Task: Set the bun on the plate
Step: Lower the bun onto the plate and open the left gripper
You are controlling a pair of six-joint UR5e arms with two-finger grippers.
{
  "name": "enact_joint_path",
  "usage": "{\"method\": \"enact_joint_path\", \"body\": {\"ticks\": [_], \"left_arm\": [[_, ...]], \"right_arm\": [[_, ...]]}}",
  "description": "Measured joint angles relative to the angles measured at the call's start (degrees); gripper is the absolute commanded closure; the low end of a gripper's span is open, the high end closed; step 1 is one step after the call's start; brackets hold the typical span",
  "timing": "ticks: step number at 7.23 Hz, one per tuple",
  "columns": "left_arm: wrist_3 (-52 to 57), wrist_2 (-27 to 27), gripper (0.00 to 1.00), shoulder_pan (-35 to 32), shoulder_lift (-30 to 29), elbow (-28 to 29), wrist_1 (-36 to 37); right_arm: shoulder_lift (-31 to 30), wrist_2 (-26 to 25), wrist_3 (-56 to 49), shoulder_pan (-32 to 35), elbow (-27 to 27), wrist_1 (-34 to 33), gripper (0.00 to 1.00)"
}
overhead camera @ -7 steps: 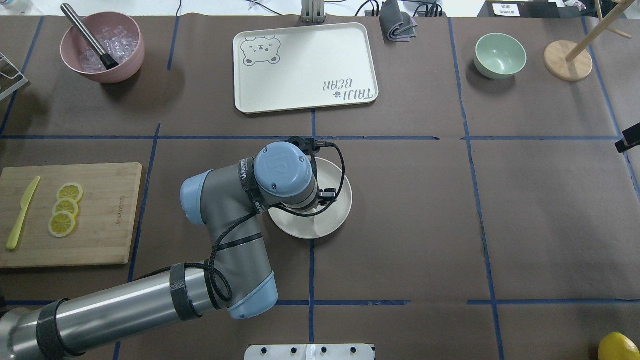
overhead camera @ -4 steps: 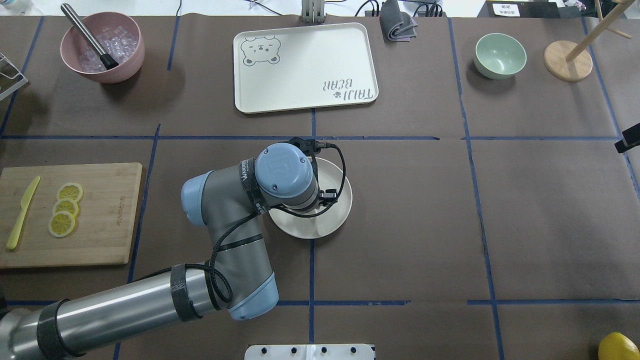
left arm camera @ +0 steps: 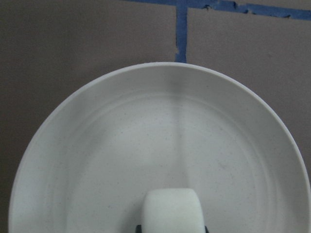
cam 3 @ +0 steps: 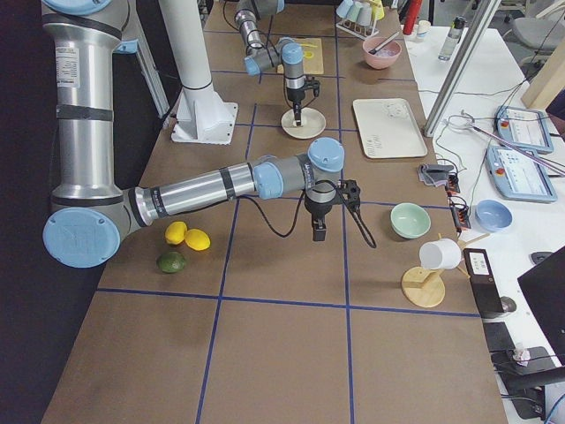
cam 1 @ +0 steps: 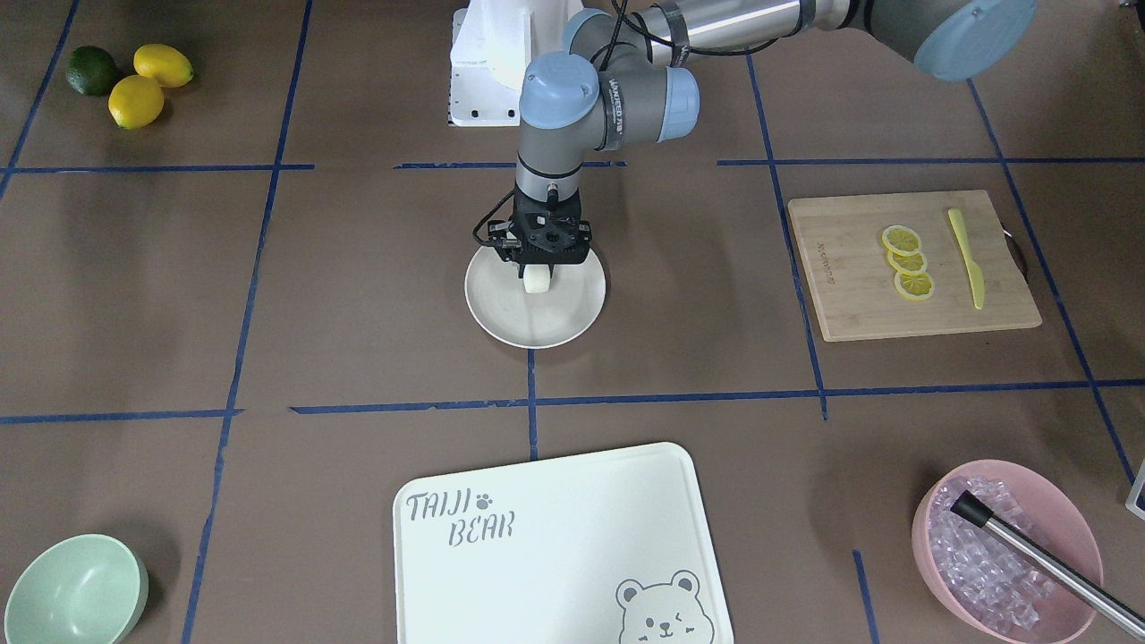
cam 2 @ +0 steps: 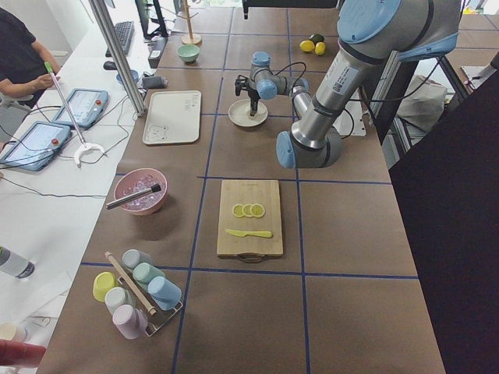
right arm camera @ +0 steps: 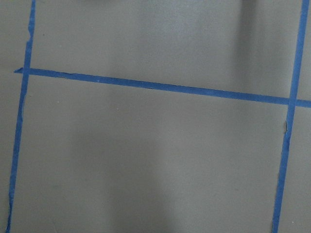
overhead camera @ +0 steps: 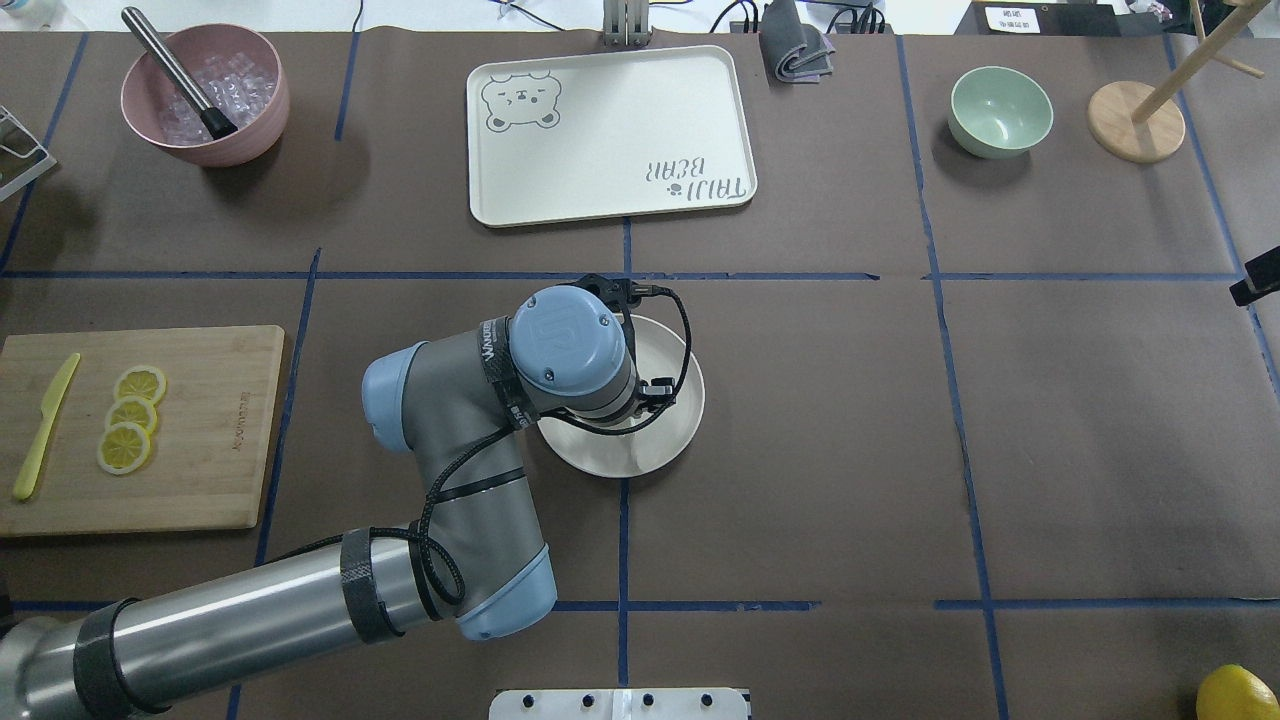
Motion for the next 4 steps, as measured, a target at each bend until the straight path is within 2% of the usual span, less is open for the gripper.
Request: {"method": "enact_joint_path", "body": {"ticks": [1,4], "left_arm": [[0.00,0.02,0.04,0.01,0.03,0.00,-0.04],[0.06,-0.04,0.05,-0.88,0.12,-1.75,0.24]], "right_arm": [[0.00,0.14,0.00,0.01,0.00,0.00,0.00],[-0.03,1.18,-0.02,0.03,0.01,0.02,0.00]]}}
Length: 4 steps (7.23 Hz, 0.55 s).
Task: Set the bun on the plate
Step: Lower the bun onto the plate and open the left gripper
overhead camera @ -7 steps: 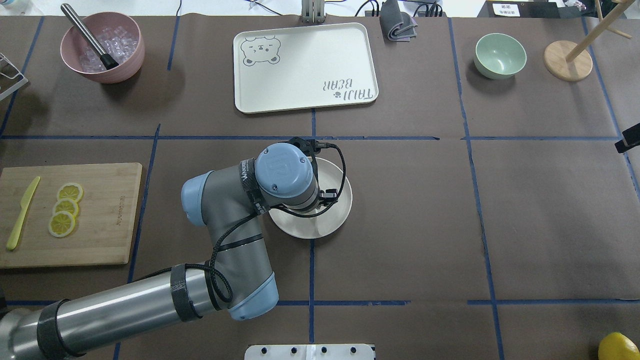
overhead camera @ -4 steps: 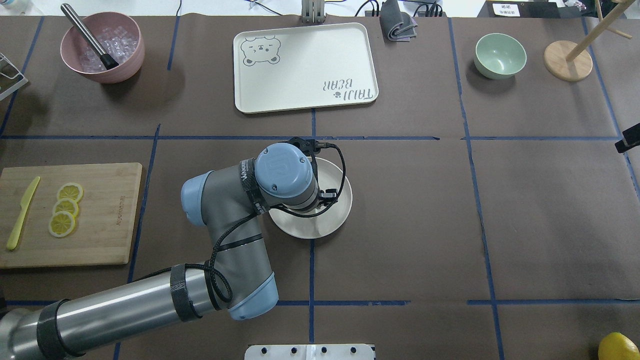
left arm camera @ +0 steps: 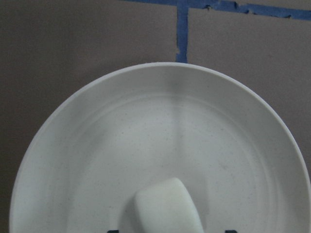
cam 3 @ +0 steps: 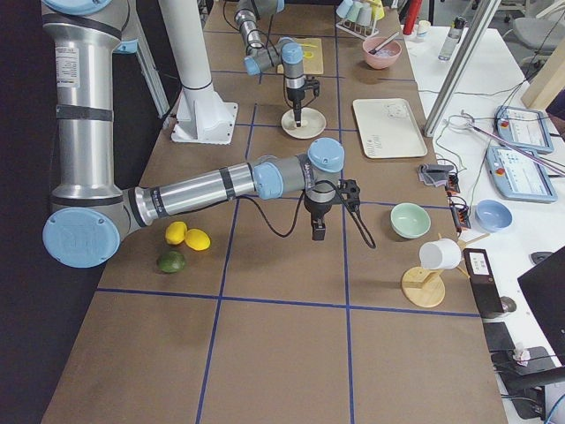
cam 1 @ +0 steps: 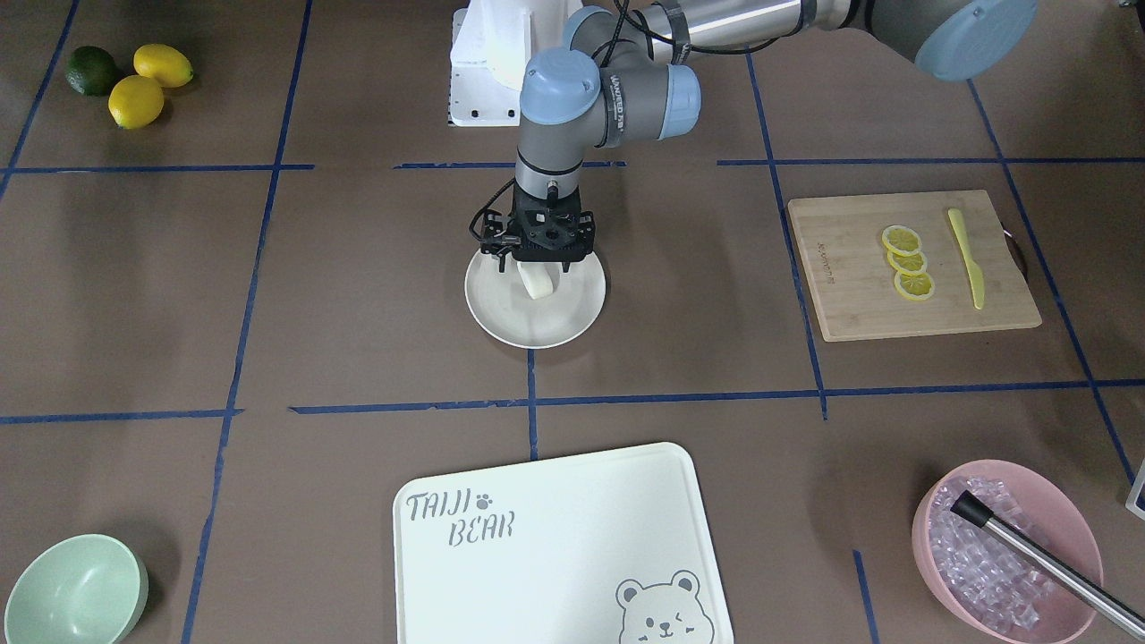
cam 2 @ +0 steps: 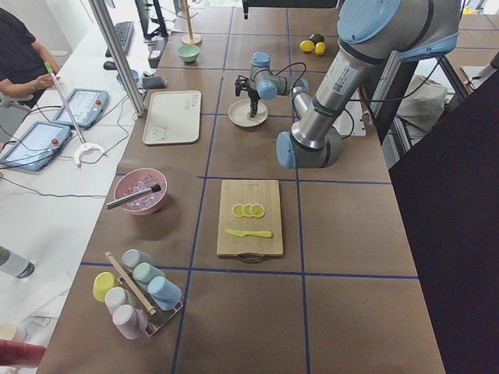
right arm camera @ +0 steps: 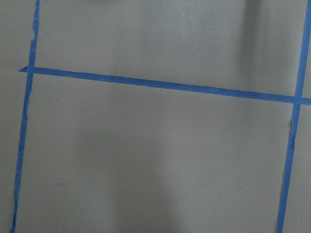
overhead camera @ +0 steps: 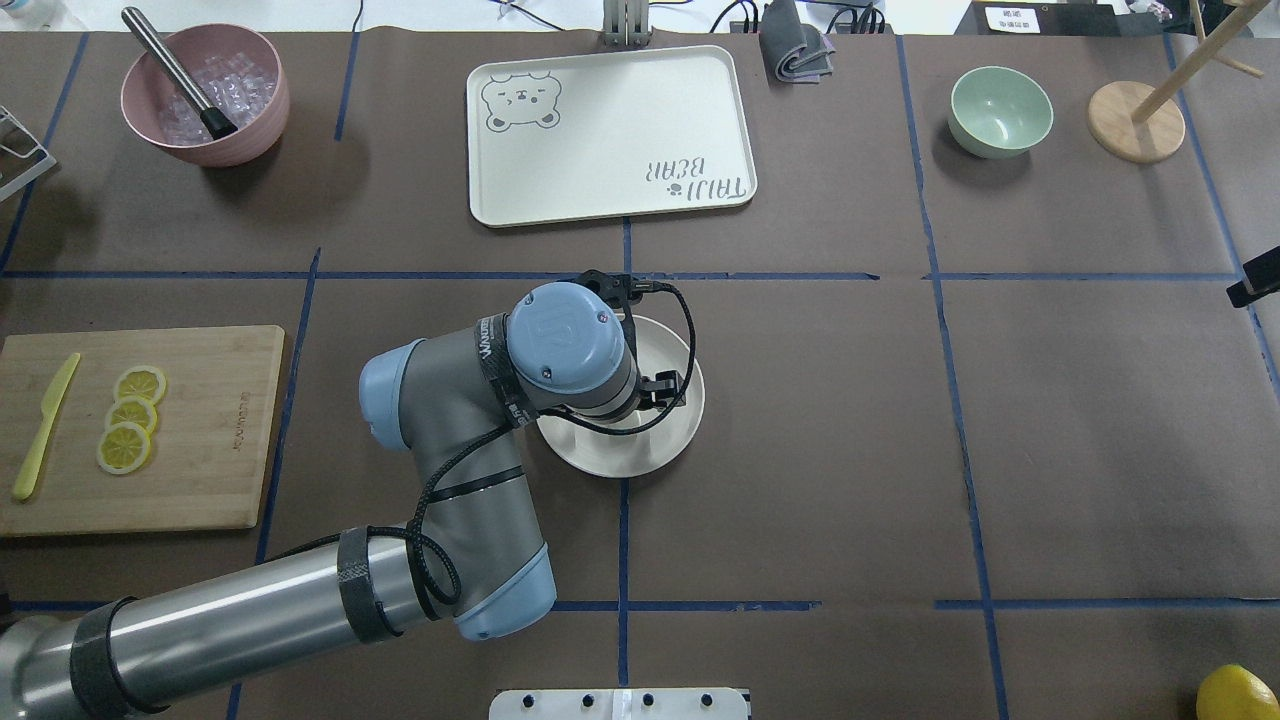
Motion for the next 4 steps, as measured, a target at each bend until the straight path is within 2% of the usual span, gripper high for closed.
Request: {"method": "enact_joint_path", "body": {"ticks": [2,4], "left_arm": [[2.40,-0.36,0.05,-3.68,4.08,-6.98,3.15],[11.76,-0.93,0.05,-7.40,13.60,-19.00,8.88]], "right_arm": [[0.00,0.12,-0.06,0.00,0.03,0.06,0.00],[-0.10,0.12,-0.30,0.08,0.06,0.07,0.00]]}}
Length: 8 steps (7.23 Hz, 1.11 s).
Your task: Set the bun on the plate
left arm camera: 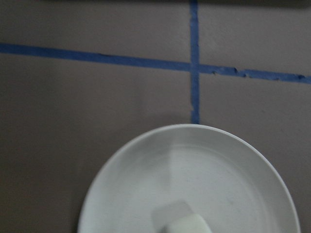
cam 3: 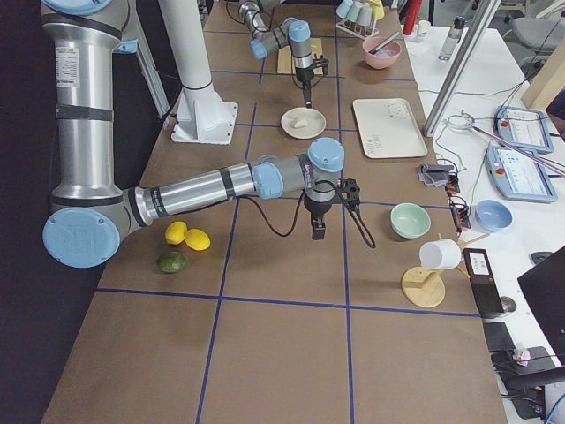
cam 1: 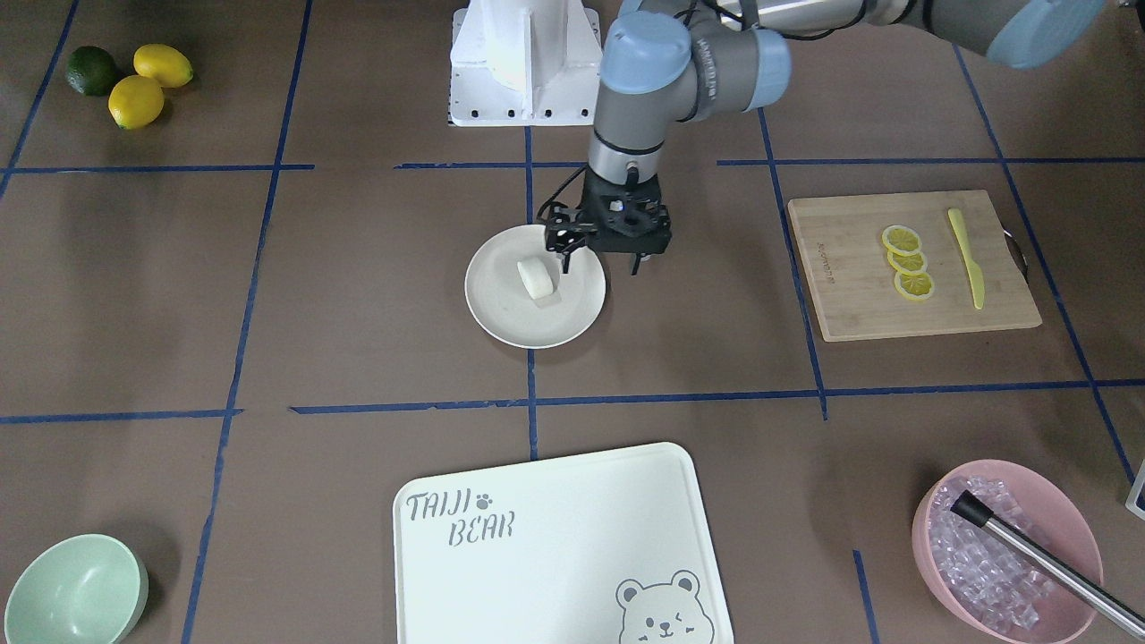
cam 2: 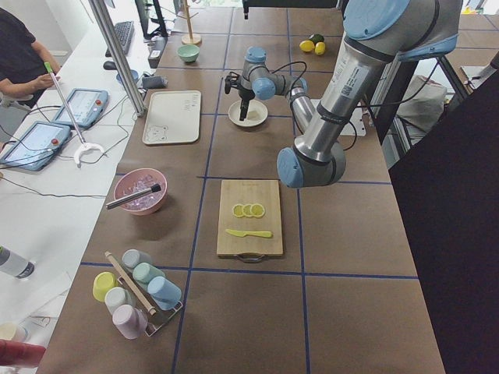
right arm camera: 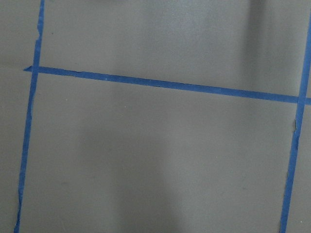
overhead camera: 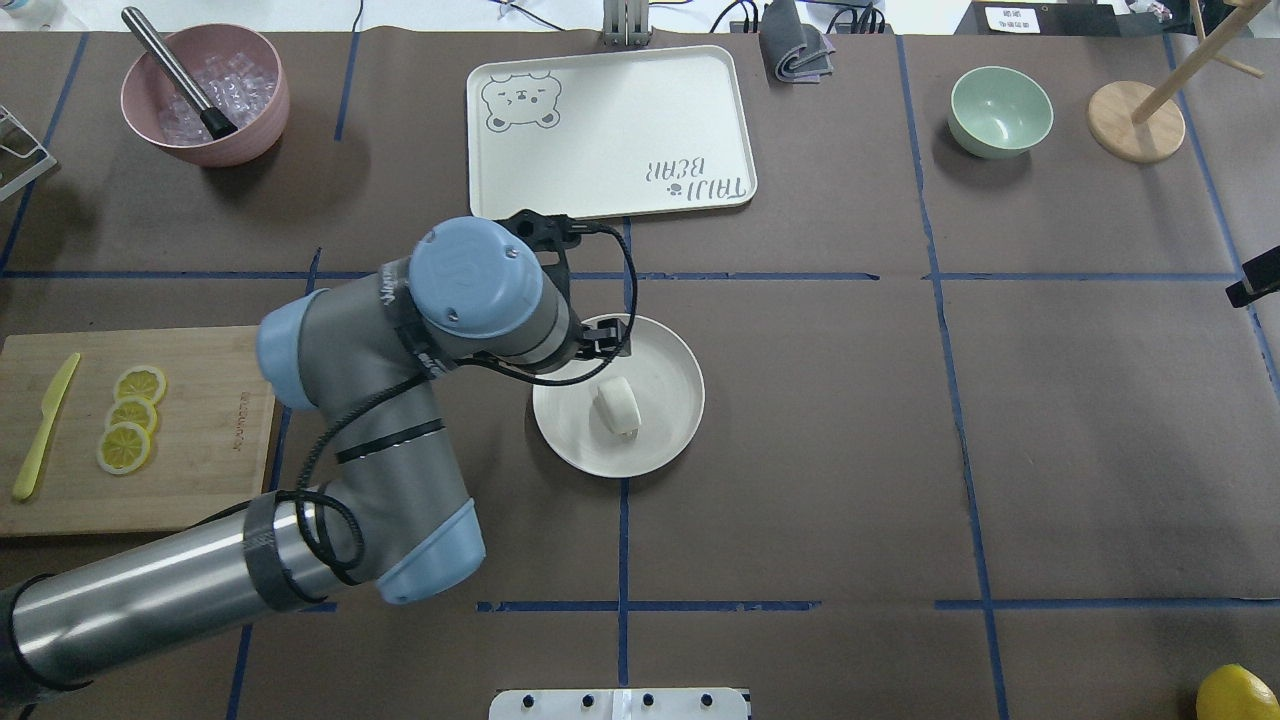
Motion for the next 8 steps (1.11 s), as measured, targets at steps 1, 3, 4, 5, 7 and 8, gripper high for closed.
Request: {"method": "enact_joint_path", "body": {"ticks": [1,3,4,5,7,8], "left_arm": [[6.06,-2.08,0.05,-3.10,6.52,-5.66,1.60],[22.25,-10.81,0.05,-13.41,20.85,-12.36,2.06],[31.43,-15.32,0.05,-19.46,26.33,-13.23,2.08],[41.38,-19.47,0.05,-25.96,30.95,-12.59,2.12],[61.68,-30.45,0.04,-41.78,35.24,-4.95,2.56],[69.63,-34.86,0.04,-48.75,35.38,0.10,2.77]], "right_arm": [[-0.16,-0.05,-0.38,0.22,-0.07,0.02,0.00],[-0.73,-0.17,-2.02,1.72,-0.19,-0.16,0.00],[-1.43,-0.32,-4.45,2.99,-0.26,-0.38,0.00],[-2.32,-0.60,-7.09,4.43,-0.36,-0.57,0.00],[-3.88,-0.98,-12.66,6.88,-2.07,-0.63,0.00],[-4.11,-1.03,-15.65,8.13,-3.52,-0.64,0.00]]}}
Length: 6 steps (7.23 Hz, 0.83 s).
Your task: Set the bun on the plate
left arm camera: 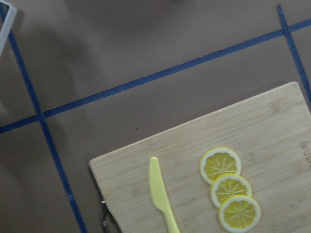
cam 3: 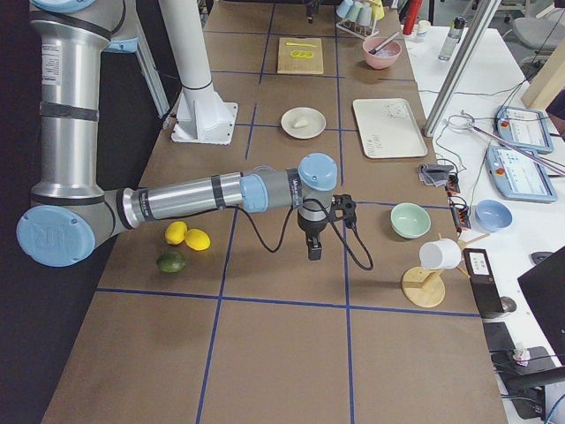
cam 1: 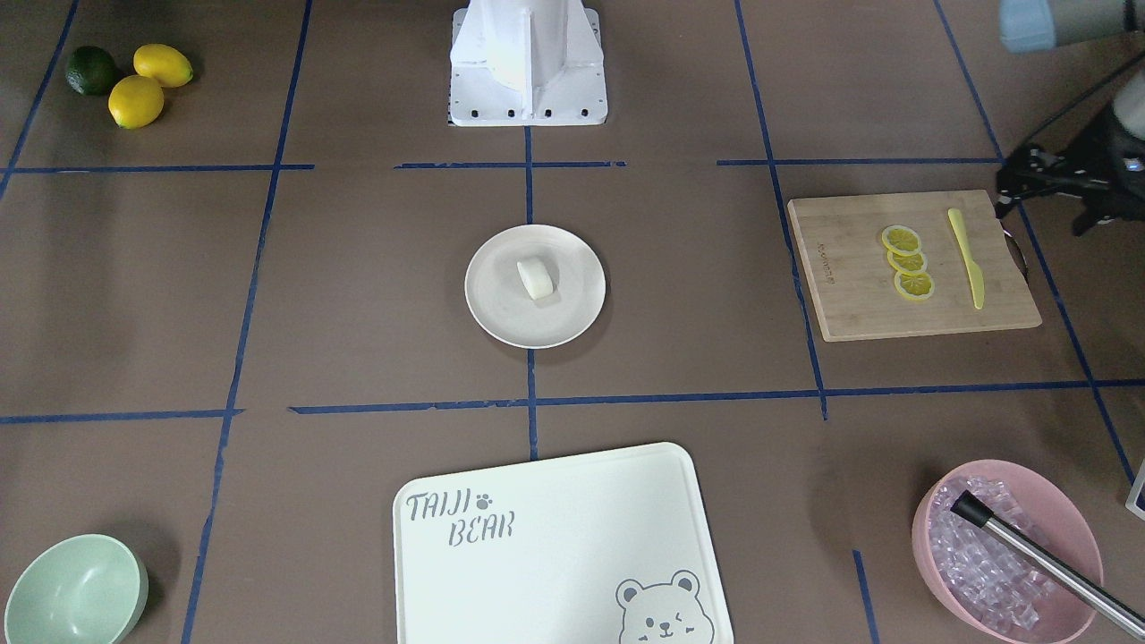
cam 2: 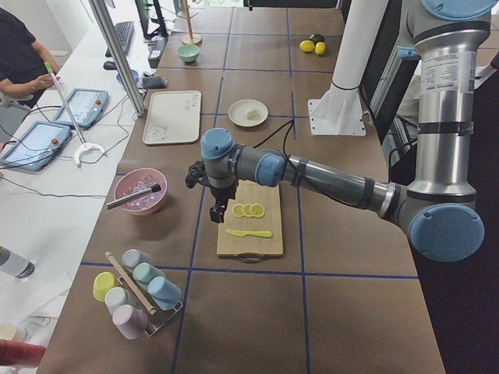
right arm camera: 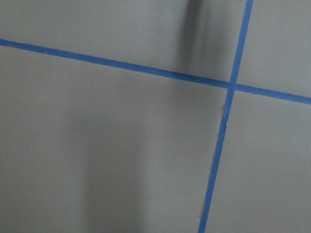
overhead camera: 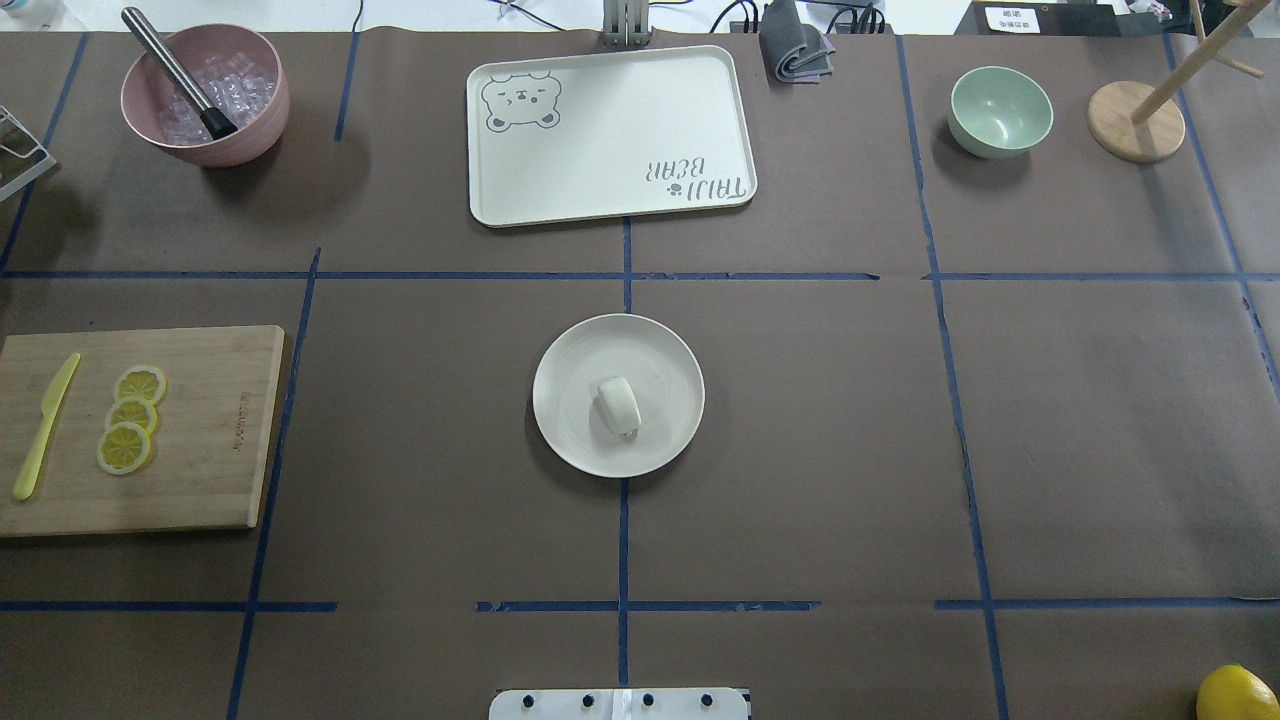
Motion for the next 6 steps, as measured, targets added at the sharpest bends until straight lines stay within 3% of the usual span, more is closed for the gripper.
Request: {"method": "enact_joint_path", "body": {"ticks": [3,6], "left_arm": [[7.35,-3.07,0.04,-6.55,0.73,5.76,1.23],[-1.23,-2.19,0.00,-7.24,0.52,6.00,4.10]], "right_arm": [[0.54,-1.25,-4.96,2.25,-3.83,0.12,0.00],[1.90,-1.59,-5.90,2.47,-6.31,0.34,0.00]]}}
